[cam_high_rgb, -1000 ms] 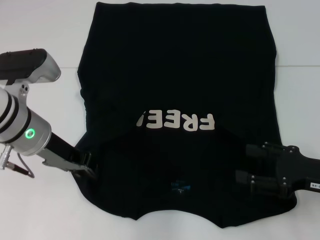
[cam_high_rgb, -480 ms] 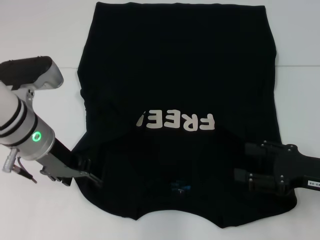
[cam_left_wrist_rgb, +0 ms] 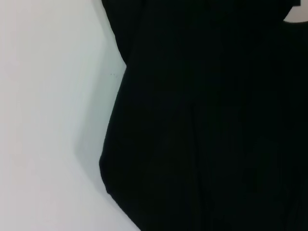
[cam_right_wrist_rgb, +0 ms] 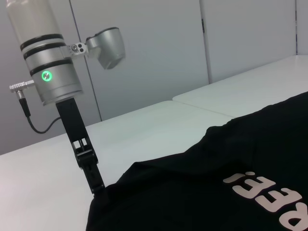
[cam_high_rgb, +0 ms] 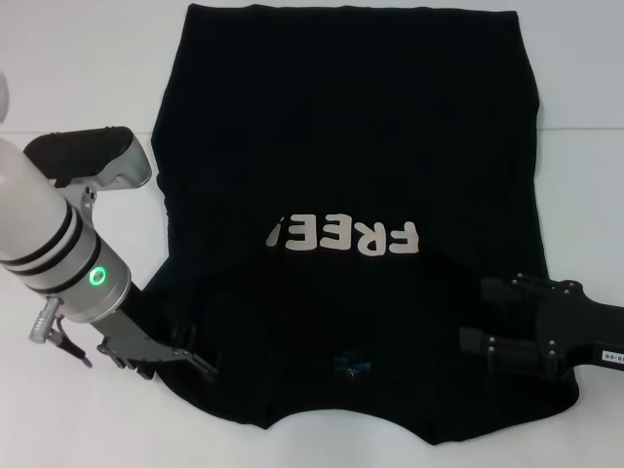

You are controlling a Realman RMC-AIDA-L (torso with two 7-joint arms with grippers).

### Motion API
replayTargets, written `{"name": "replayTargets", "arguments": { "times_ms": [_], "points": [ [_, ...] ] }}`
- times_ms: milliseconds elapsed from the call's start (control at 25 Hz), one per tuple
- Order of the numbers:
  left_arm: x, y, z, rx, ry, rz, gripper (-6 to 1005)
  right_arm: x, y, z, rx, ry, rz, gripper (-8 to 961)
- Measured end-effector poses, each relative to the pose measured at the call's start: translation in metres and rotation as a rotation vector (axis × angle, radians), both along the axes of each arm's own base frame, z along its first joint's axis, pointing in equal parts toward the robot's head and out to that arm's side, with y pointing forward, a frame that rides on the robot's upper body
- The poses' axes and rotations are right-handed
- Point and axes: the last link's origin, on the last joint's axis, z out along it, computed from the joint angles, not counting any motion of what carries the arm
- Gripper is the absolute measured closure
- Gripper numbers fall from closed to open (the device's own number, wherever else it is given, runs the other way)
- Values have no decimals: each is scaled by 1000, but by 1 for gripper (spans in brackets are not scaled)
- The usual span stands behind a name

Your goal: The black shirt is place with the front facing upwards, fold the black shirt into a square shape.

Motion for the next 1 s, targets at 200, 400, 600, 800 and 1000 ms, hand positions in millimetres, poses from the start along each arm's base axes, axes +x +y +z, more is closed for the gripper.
{"name": "replayTargets", "arguments": {
  "times_ms": [200,400,600,800,1000],
  "points": [
    [-2,1,-2,5,1,3,149,-1,1,0,1,-1,5,117],
    [-7,2,-4,9,5,10,153,-3,3,0,-2,-3,12,117],
    [-8,2,-4,9,7,12,159,-4,4,-1,-8,-12,17,118],
    [-7,2,-4,8,7,10,164,-5,5,0,-8,-12,20,118],
    [-5,4,-5,7,10,0,170,-5,5,0,-7,-11,19,118]
  ]
}}
